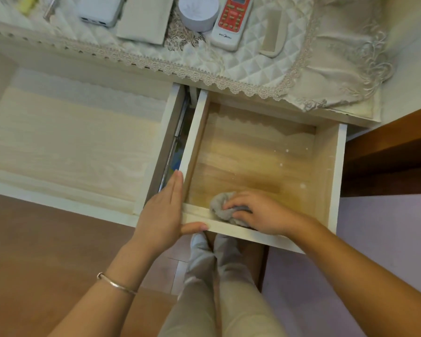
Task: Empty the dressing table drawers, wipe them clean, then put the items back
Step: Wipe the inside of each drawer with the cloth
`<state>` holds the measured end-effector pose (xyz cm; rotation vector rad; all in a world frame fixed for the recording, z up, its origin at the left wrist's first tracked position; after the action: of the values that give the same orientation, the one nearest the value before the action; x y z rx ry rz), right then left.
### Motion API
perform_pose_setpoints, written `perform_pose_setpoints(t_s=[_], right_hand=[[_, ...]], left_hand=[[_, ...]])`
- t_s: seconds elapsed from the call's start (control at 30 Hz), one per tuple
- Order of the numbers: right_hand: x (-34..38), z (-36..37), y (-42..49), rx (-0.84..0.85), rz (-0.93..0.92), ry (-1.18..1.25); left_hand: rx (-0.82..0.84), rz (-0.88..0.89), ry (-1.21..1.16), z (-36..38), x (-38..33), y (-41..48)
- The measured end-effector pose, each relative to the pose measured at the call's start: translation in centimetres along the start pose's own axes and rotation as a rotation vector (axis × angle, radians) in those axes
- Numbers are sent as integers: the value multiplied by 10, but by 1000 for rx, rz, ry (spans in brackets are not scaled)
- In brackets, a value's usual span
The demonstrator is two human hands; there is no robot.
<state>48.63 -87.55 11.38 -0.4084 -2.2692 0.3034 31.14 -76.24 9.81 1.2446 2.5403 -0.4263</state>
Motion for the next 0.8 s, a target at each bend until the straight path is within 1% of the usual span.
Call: perform_pose_setpoints(t_s=[0.1, 0.17, 0.23, 0.3, 0.37, 0.47, 0.53, 0.63, 0.73, 0.8], right_hand=[[-21, -21, -28, 51, 98, -50], [-20, -22, -33, -1, 145, -27], [-4, -8, -17, -59, 124, 43], [22, 12, 10, -44, 60, 97], [42, 24, 29, -31, 21, 93], [37, 22, 25, -2, 23, 66], [19, 11, 5, -2, 77, 58], [-14, -15, -35, -20, 244, 22], [-42, -38, -71, 11, 401, -145], [-51, -40, -80, -1, 464, -206]], left_hand=[[4, -14, -11, 1, 0, -1], [0, -25, -18, 2, 0, -1], [-1, -28, -33, 3, 2, -1], [-5, -23, -44, 3, 2, 0], [-14, -26, -62, 2, 1, 0], [3, -23, -46, 1, 0, 1], [1, -30, -23, 0, 1, 1], [10, -58, -38, -5, -4, 0], [35, -92, -82, -15, -12, 3], [15, -142, -123, -21, -18, 8]])
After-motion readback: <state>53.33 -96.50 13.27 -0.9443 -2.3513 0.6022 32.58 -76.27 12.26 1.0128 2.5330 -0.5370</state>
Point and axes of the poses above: each hand's wrist, its own y-axis towards the middle knuckle, its own z-axis out of the palm, x = y × z, the point moved 2 cm from there along y, towards the middle knuckle, and after that the axes turned 15 degrees about -x, right-handed, at the moved point
